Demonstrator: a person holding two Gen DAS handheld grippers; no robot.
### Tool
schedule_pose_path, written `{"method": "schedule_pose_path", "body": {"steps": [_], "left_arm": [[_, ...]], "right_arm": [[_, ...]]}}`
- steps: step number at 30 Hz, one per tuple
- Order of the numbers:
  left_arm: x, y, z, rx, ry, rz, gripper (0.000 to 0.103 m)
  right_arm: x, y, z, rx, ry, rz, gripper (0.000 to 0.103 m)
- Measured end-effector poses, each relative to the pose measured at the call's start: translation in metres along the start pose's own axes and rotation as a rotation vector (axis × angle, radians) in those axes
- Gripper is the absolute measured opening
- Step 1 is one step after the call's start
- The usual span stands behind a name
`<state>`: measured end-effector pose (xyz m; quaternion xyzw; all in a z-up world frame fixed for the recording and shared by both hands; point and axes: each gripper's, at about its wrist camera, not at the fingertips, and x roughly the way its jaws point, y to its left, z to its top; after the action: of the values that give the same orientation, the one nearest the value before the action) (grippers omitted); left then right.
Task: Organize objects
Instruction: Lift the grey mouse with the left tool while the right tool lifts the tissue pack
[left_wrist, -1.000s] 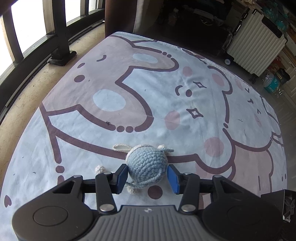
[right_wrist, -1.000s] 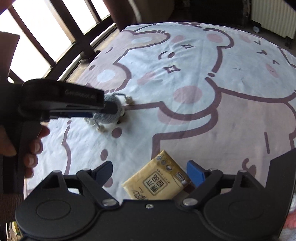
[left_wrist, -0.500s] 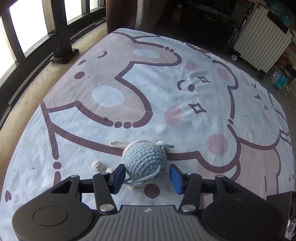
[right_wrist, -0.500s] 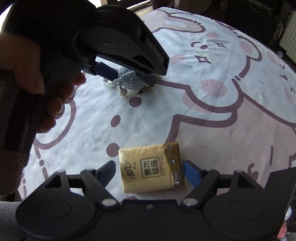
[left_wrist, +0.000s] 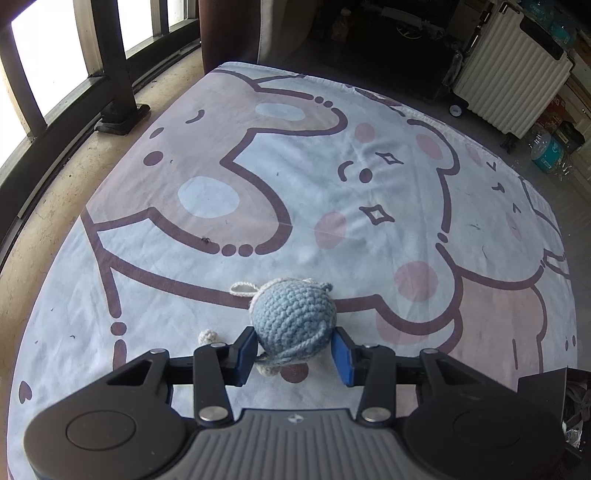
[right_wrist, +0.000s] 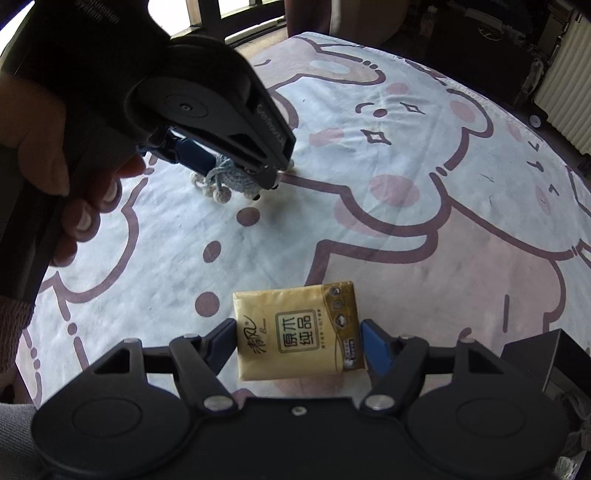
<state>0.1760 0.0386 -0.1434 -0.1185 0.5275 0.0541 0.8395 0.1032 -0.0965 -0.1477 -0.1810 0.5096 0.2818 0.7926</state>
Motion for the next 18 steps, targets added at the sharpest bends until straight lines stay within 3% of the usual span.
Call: {"method": "schedule_pose_path", "body": {"steps": [18], "left_arm": [[-0.061,-0.028,-0.01,0.142,-0.078,-0.052,0.044]], "right_arm": [[-0.062,-0.039,-0.004,0.25,-0.092,-0.091,0.073]]}}
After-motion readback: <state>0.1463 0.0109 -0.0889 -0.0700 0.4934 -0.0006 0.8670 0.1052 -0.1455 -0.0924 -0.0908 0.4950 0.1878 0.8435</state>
